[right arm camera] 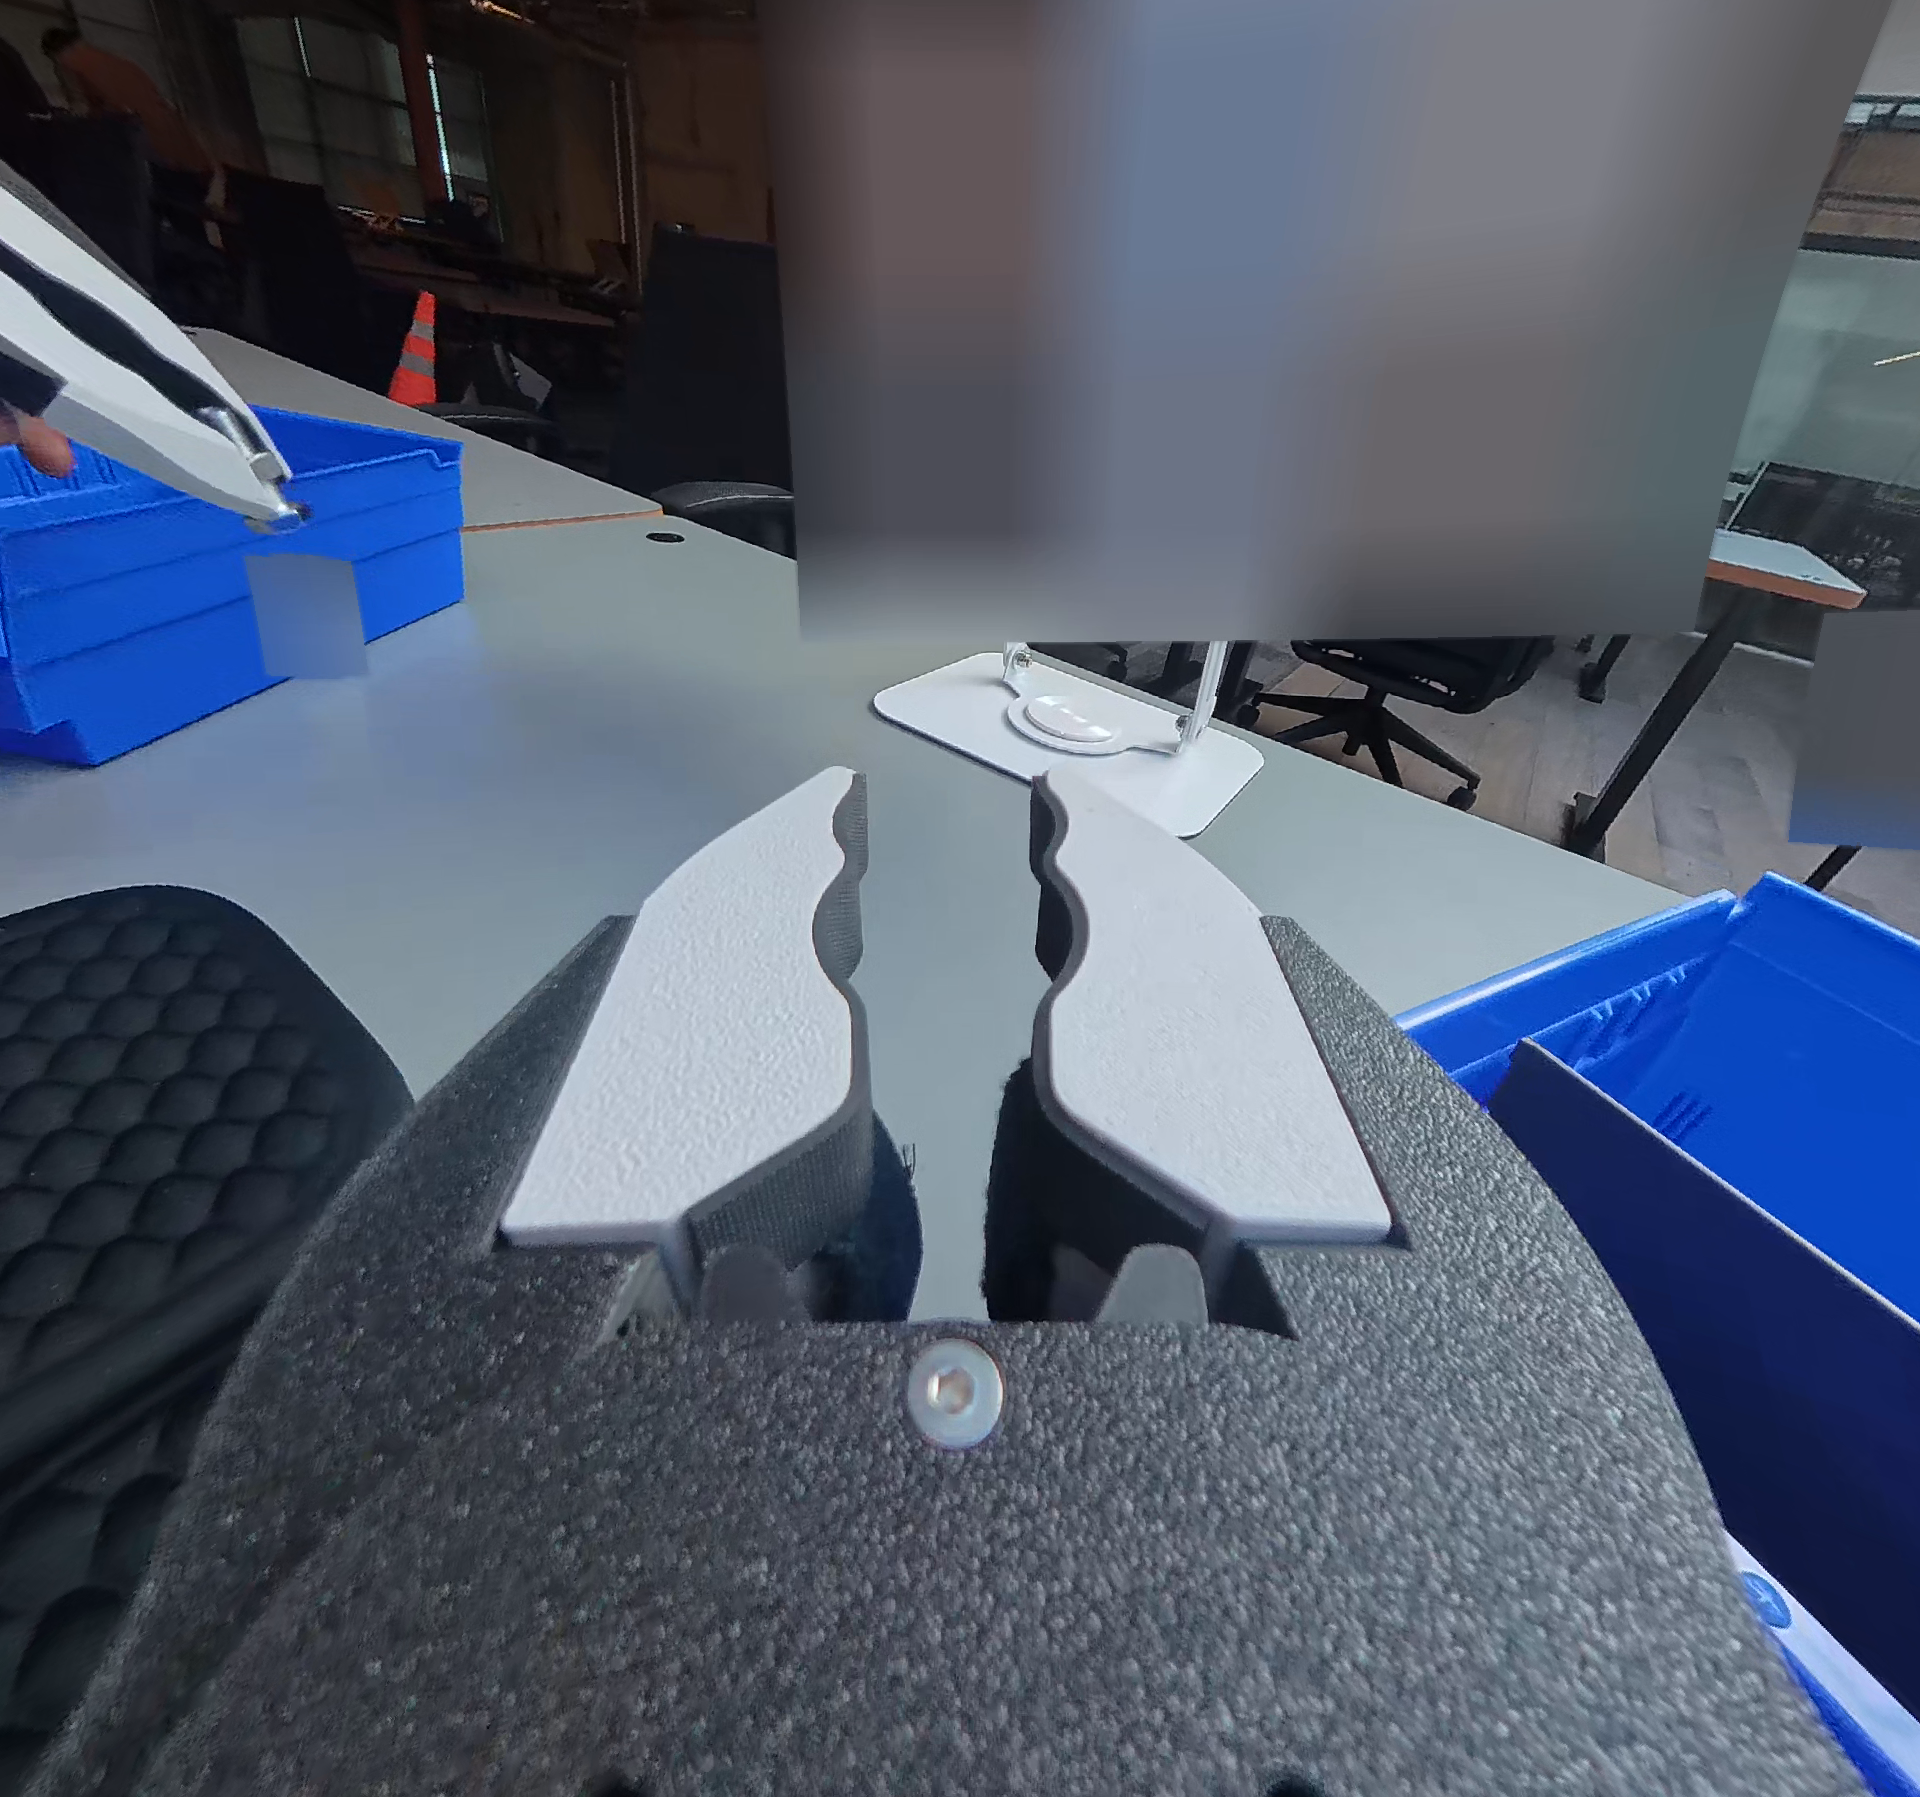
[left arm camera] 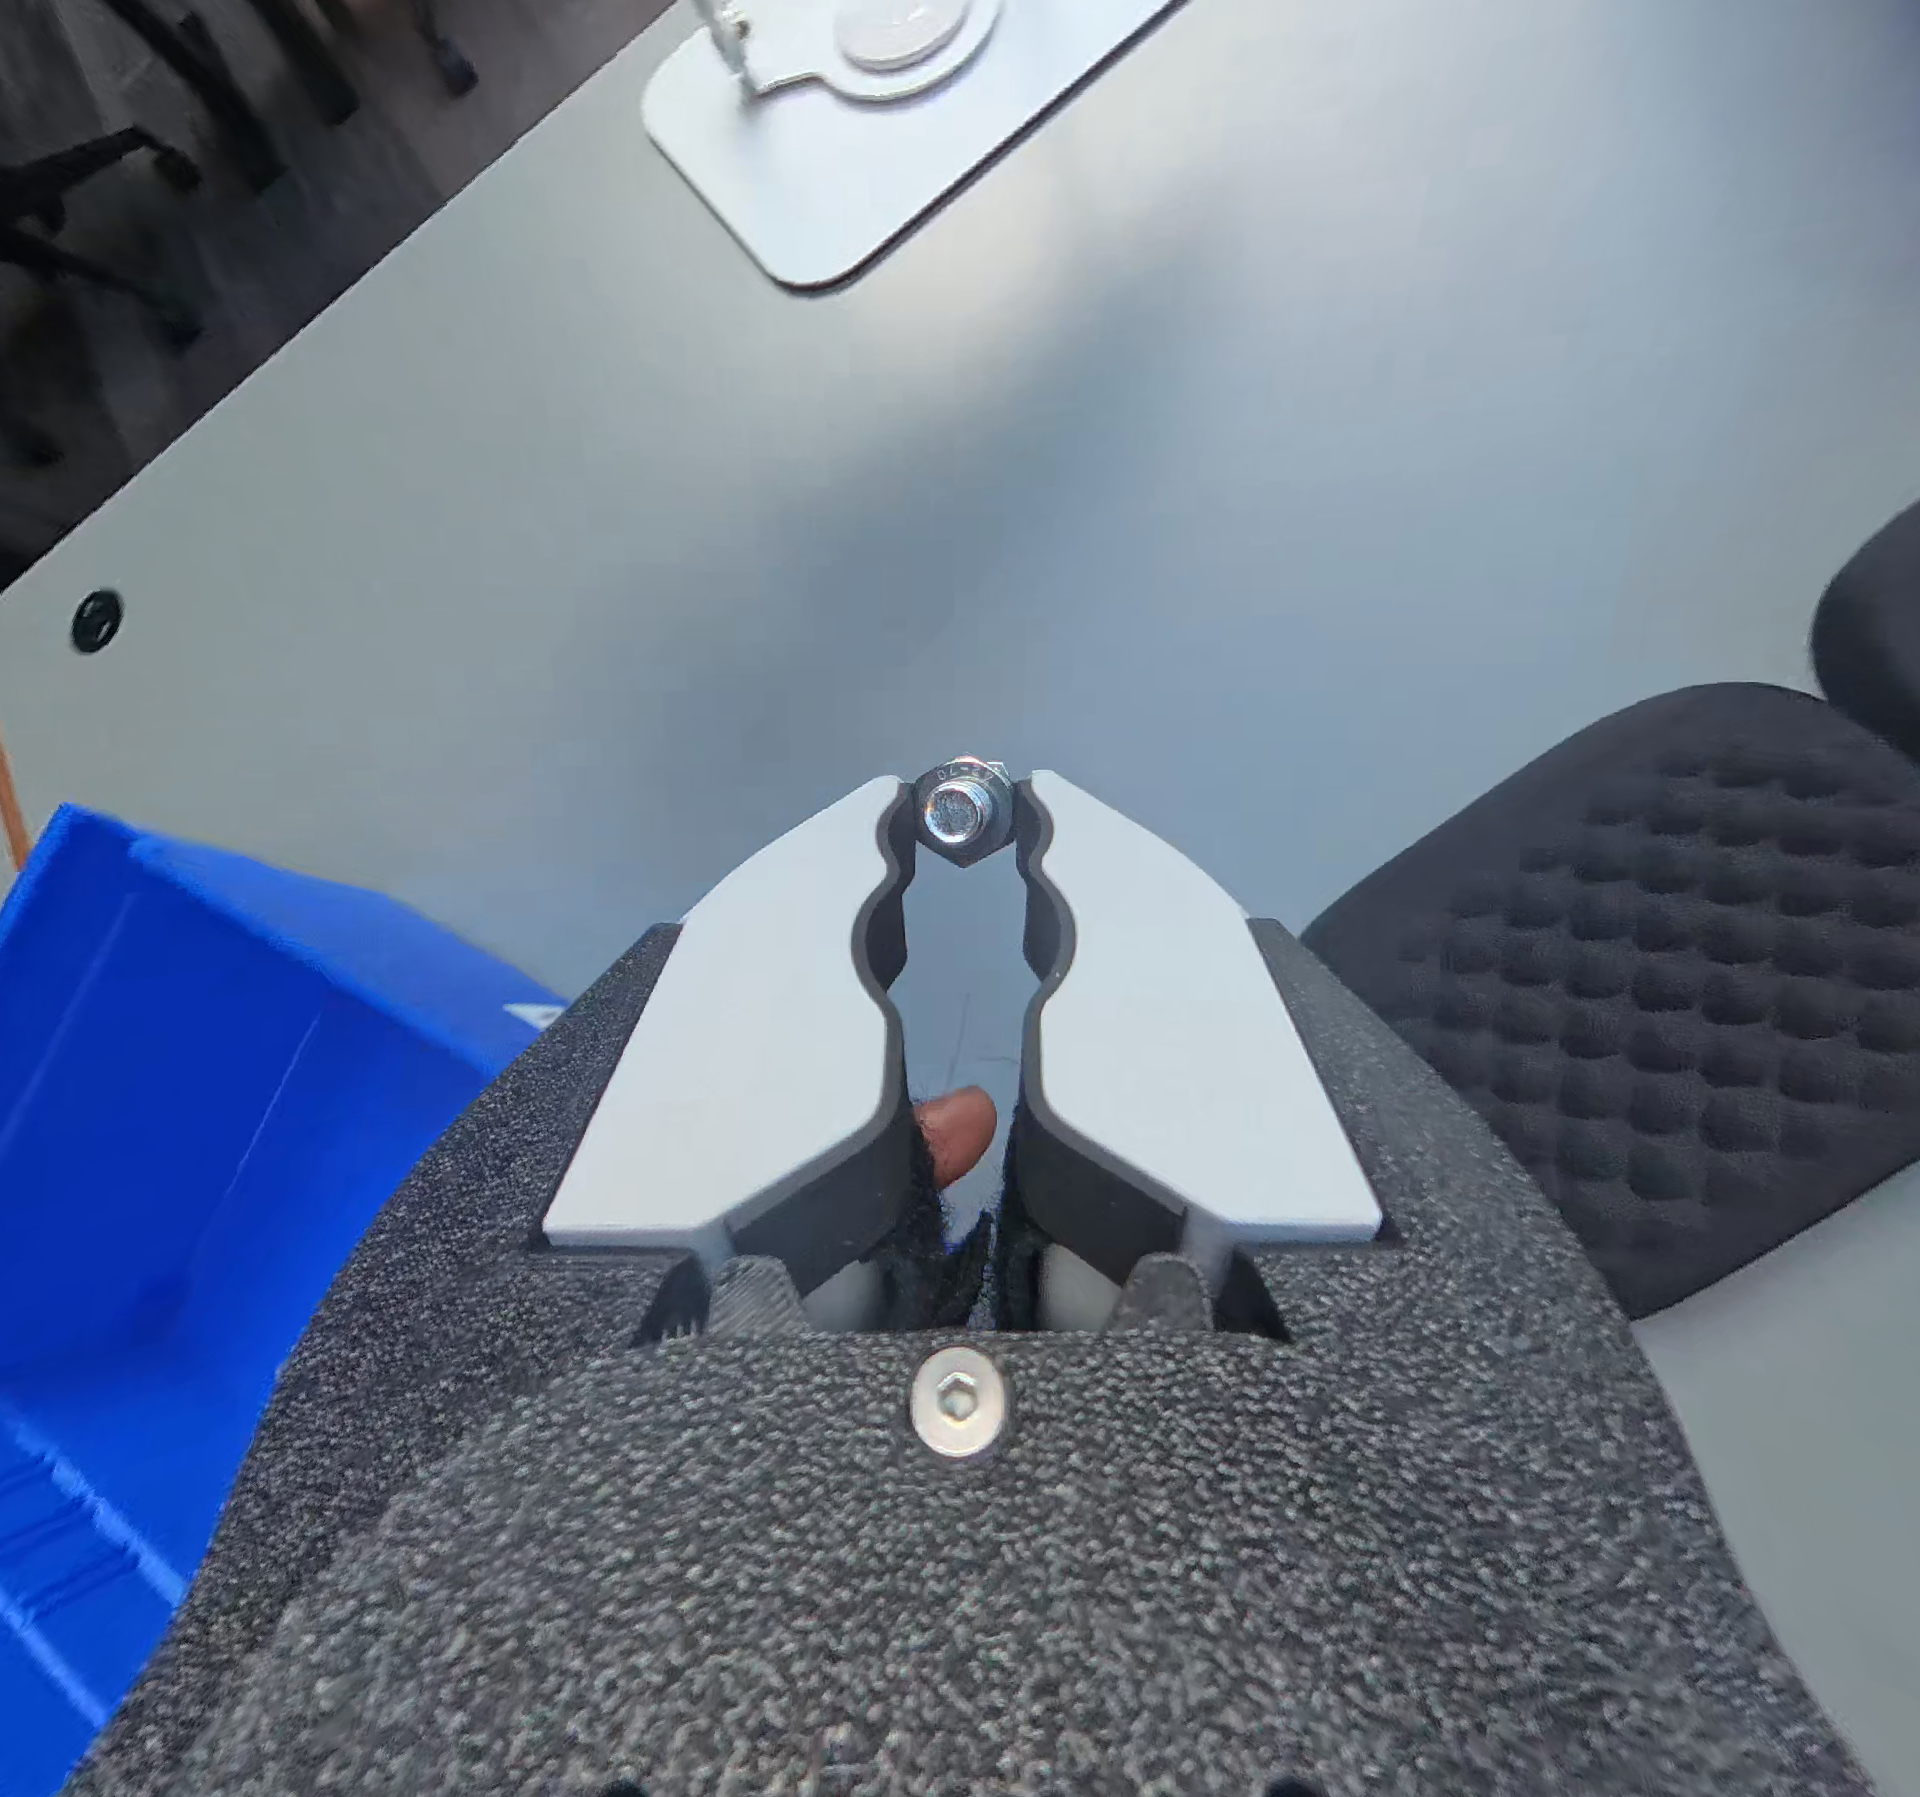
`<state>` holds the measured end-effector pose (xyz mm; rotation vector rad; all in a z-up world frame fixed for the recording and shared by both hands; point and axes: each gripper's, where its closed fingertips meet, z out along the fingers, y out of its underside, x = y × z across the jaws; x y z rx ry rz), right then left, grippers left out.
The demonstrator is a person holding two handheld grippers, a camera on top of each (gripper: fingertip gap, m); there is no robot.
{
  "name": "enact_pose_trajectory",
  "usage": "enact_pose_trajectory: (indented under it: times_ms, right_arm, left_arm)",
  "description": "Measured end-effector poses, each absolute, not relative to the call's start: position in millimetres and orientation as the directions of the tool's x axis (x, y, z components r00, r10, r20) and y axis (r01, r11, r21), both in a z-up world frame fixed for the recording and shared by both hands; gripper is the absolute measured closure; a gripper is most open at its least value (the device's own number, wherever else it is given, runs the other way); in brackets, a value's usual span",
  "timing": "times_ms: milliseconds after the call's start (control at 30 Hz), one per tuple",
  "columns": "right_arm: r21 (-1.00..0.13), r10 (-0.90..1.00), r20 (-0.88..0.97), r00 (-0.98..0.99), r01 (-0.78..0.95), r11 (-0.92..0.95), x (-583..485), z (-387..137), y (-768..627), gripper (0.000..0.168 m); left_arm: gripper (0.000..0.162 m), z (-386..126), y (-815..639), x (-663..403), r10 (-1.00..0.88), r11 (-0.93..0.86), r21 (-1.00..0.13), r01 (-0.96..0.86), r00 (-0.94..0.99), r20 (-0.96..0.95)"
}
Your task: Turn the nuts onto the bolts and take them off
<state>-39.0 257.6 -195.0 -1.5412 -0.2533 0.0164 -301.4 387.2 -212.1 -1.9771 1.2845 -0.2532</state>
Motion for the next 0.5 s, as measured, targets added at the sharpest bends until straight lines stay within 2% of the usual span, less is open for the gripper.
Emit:
enact_pose_trajectory:
  times_ms: [500]
  right_arm:
    - [-0.984, 0.184, 0.171, 0.968, 0.178, -0.021, -40.6, -208.4, 261.8, 0.140]
  left_arm:
    - [0.144, -302.9, 316.5, -178.3, -0.973, 0.033, -0.527, -0.849, 0.094, -0.212]
